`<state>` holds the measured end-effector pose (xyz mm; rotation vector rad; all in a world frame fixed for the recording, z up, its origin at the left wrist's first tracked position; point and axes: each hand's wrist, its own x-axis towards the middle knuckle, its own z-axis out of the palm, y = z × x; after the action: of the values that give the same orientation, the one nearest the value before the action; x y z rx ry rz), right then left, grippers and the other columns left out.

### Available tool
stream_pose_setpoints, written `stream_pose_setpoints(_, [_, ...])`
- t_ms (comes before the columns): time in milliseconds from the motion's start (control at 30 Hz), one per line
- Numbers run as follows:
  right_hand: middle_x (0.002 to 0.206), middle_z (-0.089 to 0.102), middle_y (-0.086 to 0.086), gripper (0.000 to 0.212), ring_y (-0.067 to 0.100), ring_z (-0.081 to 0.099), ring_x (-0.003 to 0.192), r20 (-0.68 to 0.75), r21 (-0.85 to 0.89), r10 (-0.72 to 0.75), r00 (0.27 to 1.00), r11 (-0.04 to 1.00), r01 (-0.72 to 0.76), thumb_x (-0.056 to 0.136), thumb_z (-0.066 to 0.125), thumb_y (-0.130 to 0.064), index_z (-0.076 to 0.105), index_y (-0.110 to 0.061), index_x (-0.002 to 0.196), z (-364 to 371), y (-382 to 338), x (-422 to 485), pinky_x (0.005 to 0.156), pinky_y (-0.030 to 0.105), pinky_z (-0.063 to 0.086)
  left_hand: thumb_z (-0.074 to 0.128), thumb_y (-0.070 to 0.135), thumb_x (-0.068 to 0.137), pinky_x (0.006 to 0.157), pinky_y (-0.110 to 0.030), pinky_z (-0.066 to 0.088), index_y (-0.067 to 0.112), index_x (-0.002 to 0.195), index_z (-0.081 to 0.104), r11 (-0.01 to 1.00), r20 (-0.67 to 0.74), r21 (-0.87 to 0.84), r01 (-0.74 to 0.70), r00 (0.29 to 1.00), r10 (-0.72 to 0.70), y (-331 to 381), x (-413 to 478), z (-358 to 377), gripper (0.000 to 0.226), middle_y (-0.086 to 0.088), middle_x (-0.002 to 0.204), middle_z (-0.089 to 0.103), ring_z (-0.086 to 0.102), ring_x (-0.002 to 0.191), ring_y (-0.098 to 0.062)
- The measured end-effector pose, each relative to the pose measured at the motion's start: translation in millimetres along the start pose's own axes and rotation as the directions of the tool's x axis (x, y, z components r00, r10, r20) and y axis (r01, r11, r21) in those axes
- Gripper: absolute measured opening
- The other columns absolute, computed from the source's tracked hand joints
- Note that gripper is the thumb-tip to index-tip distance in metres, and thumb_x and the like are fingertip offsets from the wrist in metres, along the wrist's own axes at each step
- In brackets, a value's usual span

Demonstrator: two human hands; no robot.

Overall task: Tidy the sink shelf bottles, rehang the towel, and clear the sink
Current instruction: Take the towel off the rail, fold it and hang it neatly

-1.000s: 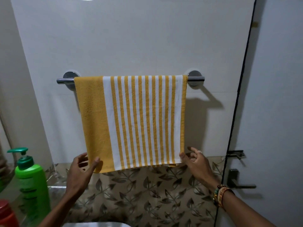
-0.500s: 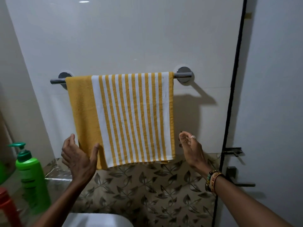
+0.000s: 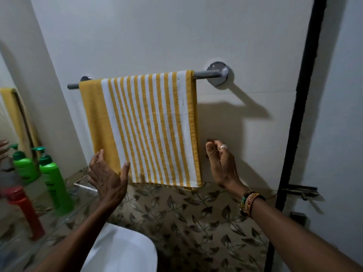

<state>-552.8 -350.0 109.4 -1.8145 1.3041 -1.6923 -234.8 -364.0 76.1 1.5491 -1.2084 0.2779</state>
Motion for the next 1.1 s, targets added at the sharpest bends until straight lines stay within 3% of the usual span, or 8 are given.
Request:
stream_pose_setpoints(133, [0.09,0.061,-0.016,0.065,-0.008,0.057,0.081,-0.062,0.037,-0.035,0.997,0.999,0.037,0.09,0.031,-0.072,0.061,-0.019,0.113,5.4,10.3,2.5,0.068,0.007,0.04,0.065,0.047,0.089,0.108,-0.057,0.03,0.011,0.146,0.032,0.997,0.042,0.069,-0.033,0.999,0.03,9.4,-19.6,-8.6,0.075,-0.018,0.145,0.036,0.034,0.133,-0.036])
stream_pose_setpoints(300, [0.076,0.059,-0.014,0.033,-0.006,0.056,0.072,-0.069,0.047,-0.023,0.997,0.999,0.026,0.099,0.034,-0.062,0.051,-0.037,0.085,9.0,15.1,0.3,0.06,0.008,0.037,0.064,0.036,0.093,0.095,-0.048,0.046,0.01,0.139,0.046,0.981,0.185,0.112,-0.155,0.974,0.133,36.1,-28.2,-27.2,0.056,-0.014,0.128,0.053,0.051,0.115,-0.028])
stream_pose_setpoints(500, [0.09,0.063,-0.016,0.044,0.001,0.061,0.085,0.013,0.047,0.032,0.999,0.998,-0.032,0.099,0.031,-0.064,0.057,-0.029,0.104,1.2,0.1,0.0,0.065,0.019,0.042,0.063,0.033,0.094,0.076,-0.027,0.051,0.015,0.125,0.057,0.974,0.311,0.003,-0.226,0.926,0.214,82.6,-35.0,-44.9,0.036,-0.004,0.116,0.059,0.059,0.095,-0.013])
stream_pose_setpoints(667, [0.119,0.067,0.004,0.06,0.02,0.064,0.104,0.125,0.024,0.066,0.99,0.997,-0.069,0.1,0.032,-0.061,0.055,-0.014,0.13,-16.2,-20.2,-7.1,0.085,0.034,0.053,0.064,0.034,0.093,0.078,-0.033,0.055,0.015,0.118,0.061,0.963,0.368,-0.011,-0.268,0.895,0.254,117.3,-50.2,-62.9,0.031,-0.002,0.111,0.061,0.06,0.093,-0.013])
stream_pose_setpoints(800, [0.106,0.067,0.001,0.052,0.021,0.067,0.096,0.174,-0.001,0.074,0.982,0.997,-0.075,0.102,0.033,-0.057,0.055,-0.015,0.125,-30.9,-35.7,-13.0,0.083,0.039,0.056,0.064,0.035,0.093,0.077,-0.032,0.054,0.016,0.116,0.062,0.969,0.362,-0.024,-0.246,0.901,0.238,135.8,-61.4,-75.4,0.03,-0.001,0.109,0.061,0.06,0.092,-0.013])
stream_pose_setpoints(1100, [0.098,0.067,-0.001,0.038,0.02,0.067,0.091,0.211,0.031,0.042,0.977,0.998,-0.049,0.104,0.038,-0.044,0.058,-0.015,0.117,-45.6,-43.4,-9.2,0.08,0.039,0.057,0.065,0.036,0.092,0.074,-0.028,0.053,0.018,0.111,0.063,0.979,0.344,0.025,-0.204,0.921,0.183,159.6,-80.7,-79.9,0.027,0.0,0.108,0.062,0.062,0.09,-0.012])
